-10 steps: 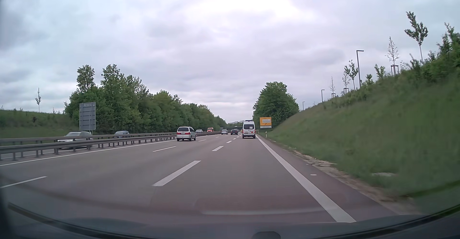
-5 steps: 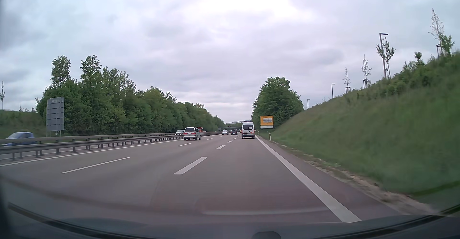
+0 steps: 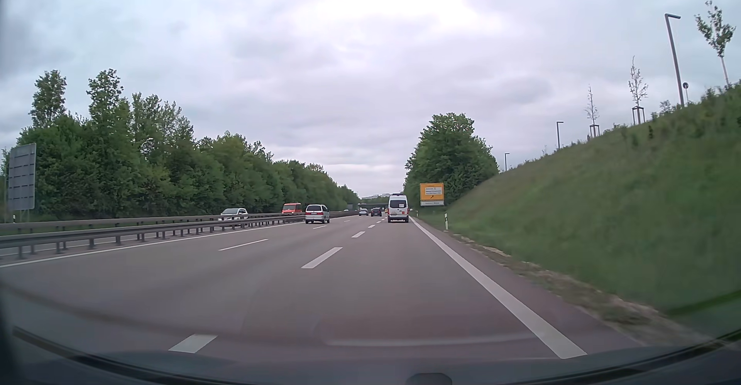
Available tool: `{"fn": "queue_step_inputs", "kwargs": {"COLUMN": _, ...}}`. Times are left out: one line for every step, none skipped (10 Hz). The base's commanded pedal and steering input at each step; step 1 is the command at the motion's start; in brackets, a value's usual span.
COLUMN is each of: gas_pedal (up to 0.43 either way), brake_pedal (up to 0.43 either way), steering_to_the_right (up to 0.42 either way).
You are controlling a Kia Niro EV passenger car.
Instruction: Follow the waypoints while adhering to traffic rules and regulations
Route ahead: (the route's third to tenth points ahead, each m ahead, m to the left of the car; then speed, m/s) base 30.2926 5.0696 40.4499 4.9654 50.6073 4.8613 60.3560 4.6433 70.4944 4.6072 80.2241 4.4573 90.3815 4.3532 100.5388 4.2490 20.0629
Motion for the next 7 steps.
{"fn": "queue_step_inputs", "kwargs": {"gas_pedal": 0.157, "brake_pedal": 0.000, "steering_to_the_right": 0.001}}
{"fn": "queue_step_inputs", "kwargs": {"gas_pedal": 0.157, "brake_pedal": 0.000, "steering_to_the_right": 0.001}}
{"fn": "queue_step_inputs", "kwargs": {"gas_pedal": 0.169, "brake_pedal": 0.000, "steering_to_the_right": 0.001}}
{"fn": "queue_step_inputs", "kwargs": {"gas_pedal": 0.169, "brake_pedal": 0.000, "steering_to_the_right": 0.001}}
{"fn": "queue_step_inputs", "kwargs": {"gas_pedal": 0.169, "brake_pedal": 0.000, "steering_to_the_right": 0.001}}
{"fn": "queue_step_inputs", "kwargs": {"gas_pedal": 0.177, "brake_pedal": 0.000, "steering_to_the_right": 0.001}}
{"fn": "queue_step_inputs", "kwargs": {"gas_pedal": 0.177, "brake_pedal": 0.000, "steering_to_the_right": 0.001}}
